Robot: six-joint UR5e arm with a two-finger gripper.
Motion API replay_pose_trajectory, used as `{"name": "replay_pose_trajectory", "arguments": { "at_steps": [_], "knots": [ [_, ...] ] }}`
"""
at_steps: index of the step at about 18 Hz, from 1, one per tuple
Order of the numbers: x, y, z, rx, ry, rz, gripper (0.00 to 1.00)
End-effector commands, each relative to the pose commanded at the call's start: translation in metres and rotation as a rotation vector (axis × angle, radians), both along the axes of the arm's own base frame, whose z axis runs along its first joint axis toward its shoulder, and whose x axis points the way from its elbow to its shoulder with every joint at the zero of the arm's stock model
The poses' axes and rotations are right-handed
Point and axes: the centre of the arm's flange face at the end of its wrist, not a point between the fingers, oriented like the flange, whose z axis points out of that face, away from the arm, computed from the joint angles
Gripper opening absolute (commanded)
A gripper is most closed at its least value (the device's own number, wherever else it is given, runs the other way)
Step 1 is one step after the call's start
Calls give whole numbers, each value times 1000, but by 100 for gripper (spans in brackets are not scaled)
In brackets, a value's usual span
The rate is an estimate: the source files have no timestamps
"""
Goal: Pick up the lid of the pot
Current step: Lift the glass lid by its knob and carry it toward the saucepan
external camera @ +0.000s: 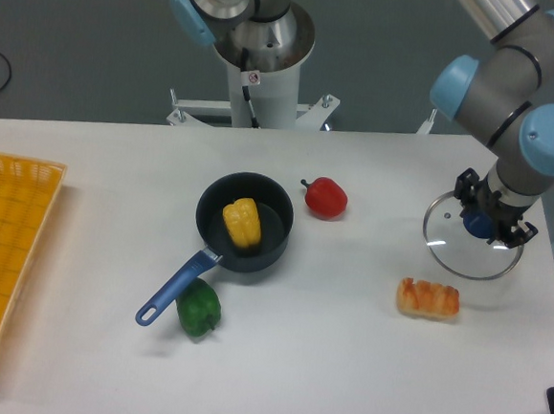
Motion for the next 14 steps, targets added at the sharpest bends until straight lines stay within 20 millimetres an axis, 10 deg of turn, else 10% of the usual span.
{"name": "replay_pose_trajectory", "arguments": {
  "at_steps": [14],
  "knots": [
    [43, 23, 27, -18, -39, 1, 57]
  ]
}}
